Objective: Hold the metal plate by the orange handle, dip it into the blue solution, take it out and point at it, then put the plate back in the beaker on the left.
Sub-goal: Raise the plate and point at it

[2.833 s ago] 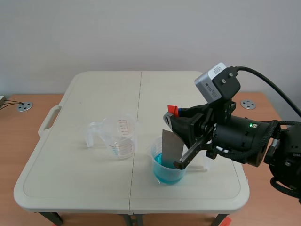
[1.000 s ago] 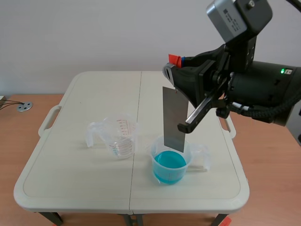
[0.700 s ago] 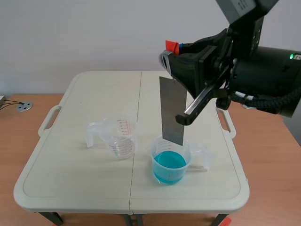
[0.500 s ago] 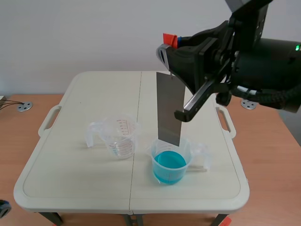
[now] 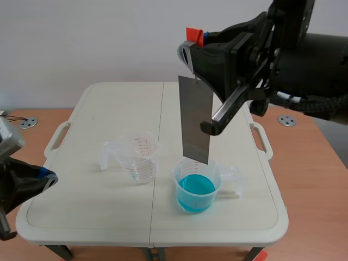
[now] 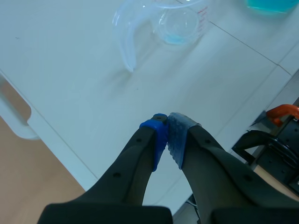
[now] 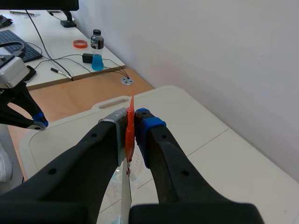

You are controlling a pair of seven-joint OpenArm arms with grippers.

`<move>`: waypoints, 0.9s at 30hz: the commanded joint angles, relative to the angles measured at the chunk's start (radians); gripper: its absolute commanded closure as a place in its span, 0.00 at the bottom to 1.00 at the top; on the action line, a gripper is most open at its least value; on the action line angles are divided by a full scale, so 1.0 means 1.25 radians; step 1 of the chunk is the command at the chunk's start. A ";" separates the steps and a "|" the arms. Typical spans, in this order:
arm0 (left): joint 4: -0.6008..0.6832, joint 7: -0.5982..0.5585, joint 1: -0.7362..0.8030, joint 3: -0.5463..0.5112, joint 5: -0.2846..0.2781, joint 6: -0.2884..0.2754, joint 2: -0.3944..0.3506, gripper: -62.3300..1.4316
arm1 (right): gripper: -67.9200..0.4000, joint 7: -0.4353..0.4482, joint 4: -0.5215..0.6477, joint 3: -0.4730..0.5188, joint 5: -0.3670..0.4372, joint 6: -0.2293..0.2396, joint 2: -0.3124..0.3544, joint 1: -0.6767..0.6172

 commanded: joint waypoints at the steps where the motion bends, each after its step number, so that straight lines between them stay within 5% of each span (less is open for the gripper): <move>1: 0.013 -0.002 -0.024 0.016 -0.008 0.000 0.018 0.93 | 0.97 0.012 0.016 0.008 0.014 -0.003 0.010 0.003; 9: 0.013 0.051 -0.153 0.130 -0.003 -0.009 0.073 0.93 | 0.97 0.012 0.016 0.008 0.014 -0.003 0.010 0.003; 27: 0.013 0.087 -0.279 0.186 -0.005 -0.183 0.191 0.93 | 0.97 0.009 0.016 0.008 0.015 -0.003 0.010 0.003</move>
